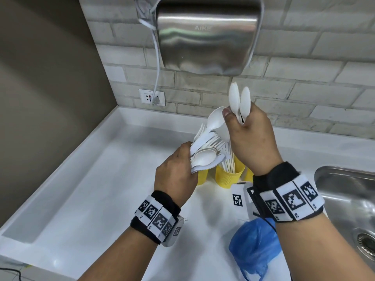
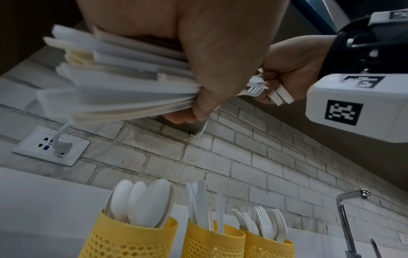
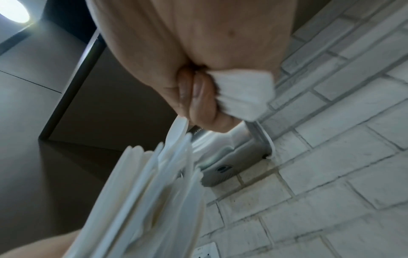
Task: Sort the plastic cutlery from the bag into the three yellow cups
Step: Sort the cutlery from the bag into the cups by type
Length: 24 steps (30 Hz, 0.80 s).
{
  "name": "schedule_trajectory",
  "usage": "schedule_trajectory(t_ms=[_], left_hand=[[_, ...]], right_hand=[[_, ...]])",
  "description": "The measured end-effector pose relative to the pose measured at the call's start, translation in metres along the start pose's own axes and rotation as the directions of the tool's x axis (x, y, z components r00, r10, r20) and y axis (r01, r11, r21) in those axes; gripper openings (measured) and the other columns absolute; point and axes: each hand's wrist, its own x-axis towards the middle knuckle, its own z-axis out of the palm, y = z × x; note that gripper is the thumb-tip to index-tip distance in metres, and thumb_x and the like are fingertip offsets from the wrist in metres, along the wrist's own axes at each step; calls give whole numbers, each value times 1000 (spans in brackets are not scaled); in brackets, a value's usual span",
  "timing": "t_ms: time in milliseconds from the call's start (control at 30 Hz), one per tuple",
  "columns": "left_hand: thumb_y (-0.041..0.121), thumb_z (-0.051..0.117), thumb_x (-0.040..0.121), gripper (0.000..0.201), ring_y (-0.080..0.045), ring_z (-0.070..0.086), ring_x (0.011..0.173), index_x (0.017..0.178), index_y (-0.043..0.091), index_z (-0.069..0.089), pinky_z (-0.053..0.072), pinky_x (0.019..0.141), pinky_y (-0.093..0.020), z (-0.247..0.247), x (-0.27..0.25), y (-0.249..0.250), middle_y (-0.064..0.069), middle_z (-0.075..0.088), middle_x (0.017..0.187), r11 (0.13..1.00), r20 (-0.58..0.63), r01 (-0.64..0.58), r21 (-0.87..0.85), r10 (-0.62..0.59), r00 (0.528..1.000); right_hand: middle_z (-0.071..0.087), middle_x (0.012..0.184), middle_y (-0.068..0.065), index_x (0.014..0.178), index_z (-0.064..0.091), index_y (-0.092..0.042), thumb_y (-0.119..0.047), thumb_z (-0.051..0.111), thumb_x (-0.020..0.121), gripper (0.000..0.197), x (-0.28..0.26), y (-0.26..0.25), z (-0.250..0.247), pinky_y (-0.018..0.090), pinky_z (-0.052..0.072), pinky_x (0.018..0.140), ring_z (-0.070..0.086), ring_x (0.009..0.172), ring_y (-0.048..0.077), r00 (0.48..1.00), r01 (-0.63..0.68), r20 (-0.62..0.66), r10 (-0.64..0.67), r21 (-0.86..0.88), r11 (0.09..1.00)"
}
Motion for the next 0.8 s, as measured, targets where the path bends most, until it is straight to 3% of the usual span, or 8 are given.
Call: schedule_trajectory(t_ms=[133, 233, 333, 433, 533, 633, 733, 800], left_hand=[[22, 58, 88, 50, -27, 62, 98, 137, 24, 48, 38, 67, -29, 1, 0, 1, 5, 66, 118, 1000, 5, 2, 21, -2, 1000], [23, 59, 88, 53, -27, 62, 100, 139, 25, 46, 38, 69, -28, 2, 0, 1, 6, 65, 120, 1000, 15, -2, 27, 1, 1000], [23, 58, 88, 53, -27, 62, 102, 140, 25, 46, 38, 69, -29, 2, 0, 1, 6, 65, 122, 999, 31, -3, 36, 1, 1000], [20, 56, 87, 47, -27, 62, 97, 133, 26, 48, 38, 68, -28, 1, 0, 0, 7, 65, 116, 1000, 48, 4, 16, -5, 999], [21, 55, 87, 45, -27, 62, 96, 131, 27, 49, 41, 67, -30, 0, 0, -2, 8, 65, 114, 1000, 58, 14, 15, -15, 998], [23, 54, 88, 46, -29, 63, 98, 134, 26, 48, 45, 70, -33, -1, -1, -5, 7, 65, 118, 999, 68, 26, 22, -27, 997], [22, 55, 89, 44, -30, 63, 97, 132, 25, 49, 45, 71, -33, -2, -1, -6, 5, 66, 117, 999, 61, 30, 18, -31, 998], [23, 56, 89, 43, -30, 63, 97, 131, 25, 50, 47, 72, -34, -1, -1, -7, 5, 66, 117, 999, 53, 30, 10, -31, 998]], right_hand=[[63, 65, -10, 80, 63, -19, -26, 64, 98, 20, -5, 6, 6, 27, 43, 61, 60, 65, 11, 994, -88, 78, 83, 58, 994], [45, 47, -15, 71, 55, -19, -21, 64, 97, 27, -3, 11, 5, 27, 35, 54, 43, 45, 11, 976, -213, 83, 200, 201, 956], [40, 56, -6, 79, 54, -14, -10, 56, 100, 22, 3, 10, 2, 22, 29, 45, 32, 42, 11, 933, -340, 79, 351, 514, 787], [53, 73, 3, 86, 58, -13, -8, 55, 102, 17, 10, 10, -2, 25, 41, 47, 45, 54, 15, 885, -370, 57, 461, 686, 626], [67, 81, 8, 90, 58, -15, -16, 55, 104, 15, 16, 18, -8, 42, 62, 73, 72, 79, 27, 810, -412, 133, 571, 823, 392], [75, 98, 14, 100, 53, -14, -24, 47, 108, 13, 18, 26, -12, 62, 57, 90, 76, 94, 41, 770, -448, 249, 587, 866, 221], [69, 82, 12, 94, 54, -12, -26, 46, 108, 21, 17, 31, -11, 61, 60, 81, 78, 80, 34, 744, -440, 267, 612, 886, 148], [55, 66, 8, 93, 54, -11, -23, 48, 107, 20, 17, 36, -9, 46, 63, 62, 68, 53, 25, 717, -405, 239, 655, 907, 113]])
